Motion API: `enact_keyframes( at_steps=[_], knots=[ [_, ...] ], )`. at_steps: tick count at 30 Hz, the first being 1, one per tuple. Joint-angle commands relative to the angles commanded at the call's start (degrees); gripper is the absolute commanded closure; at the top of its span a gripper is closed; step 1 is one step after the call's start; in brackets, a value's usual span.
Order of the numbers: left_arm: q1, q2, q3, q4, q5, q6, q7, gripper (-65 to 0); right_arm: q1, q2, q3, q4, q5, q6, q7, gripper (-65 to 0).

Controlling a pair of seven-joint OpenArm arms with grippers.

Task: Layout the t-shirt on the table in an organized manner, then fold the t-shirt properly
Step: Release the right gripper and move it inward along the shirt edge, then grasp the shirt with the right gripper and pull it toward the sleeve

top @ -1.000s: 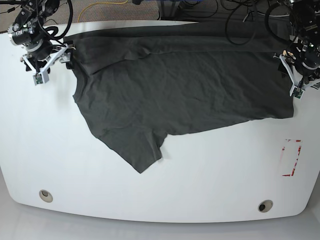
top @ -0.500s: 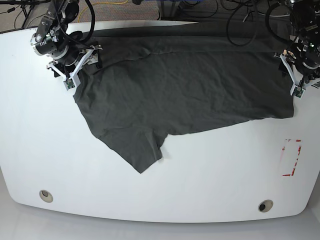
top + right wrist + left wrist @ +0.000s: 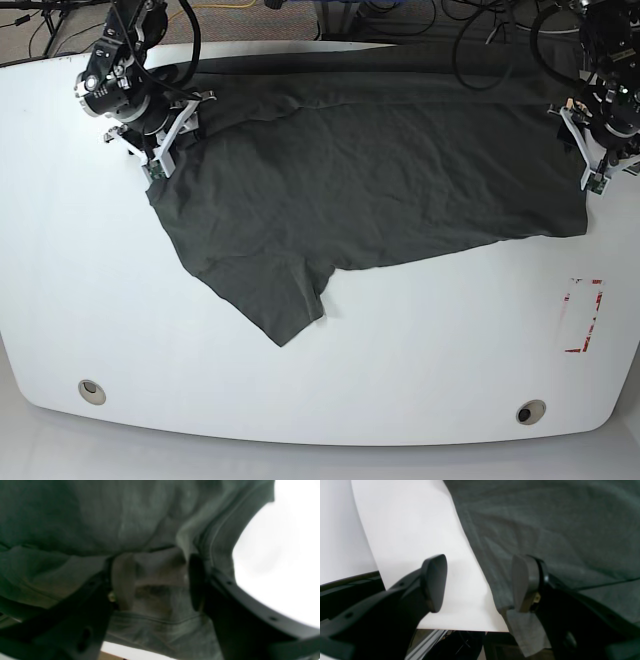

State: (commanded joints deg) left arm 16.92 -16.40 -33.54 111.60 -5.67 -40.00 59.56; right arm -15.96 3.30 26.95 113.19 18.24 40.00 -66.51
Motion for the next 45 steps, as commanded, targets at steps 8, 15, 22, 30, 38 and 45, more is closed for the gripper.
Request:
enact_keyframes(
  at_steps=[8, 15, 22, 30, 38, 45],
  knots=[
    [0.0, 0.0, 0.0, 0.0, 0.0, 0.0, 0.0, -37.9, -0.1, -0.1, 0.0, -0.2, -0.4, 0.0, 0.0, -29.0],
    [0.0, 0.0, 0.0, 0.0, -0.1, 0.0, 0.0, -37.9, 0.2, -0.1, 0.0, -3.7, -0.5, 0.0, 0.2, -40.4],
    [0.0, 0.0, 0.0, 0.0, -0.1, 0.0, 0.0, -37.9, -0.4, -0.1, 0.0, -4.3, -0.3, 0.0, 1.7, -36.9],
    [0.0, 0.0, 0.0, 0.0, -0.1, 0.0, 0.0, -37.9, -1.0, -0.1, 0.0, -4.0, 0.0, 0.0, 1.8, -7.3],
    [0.0, 0.0, 0.2, -0.1, -0.1, 0.0, 0.0, -37.9, -3.2, -0.1, 0.1, 0.3, 2.0, 0.0, 1.9, -1.4],
    [-0.1, 0.0, 0.3, -0.1, -0.1, 0.0, 0.0, -37.9, -4.5, 1.1, 0.4, 2.5, 10.7, 0.0, 1.7, 0.0]
  ],
)
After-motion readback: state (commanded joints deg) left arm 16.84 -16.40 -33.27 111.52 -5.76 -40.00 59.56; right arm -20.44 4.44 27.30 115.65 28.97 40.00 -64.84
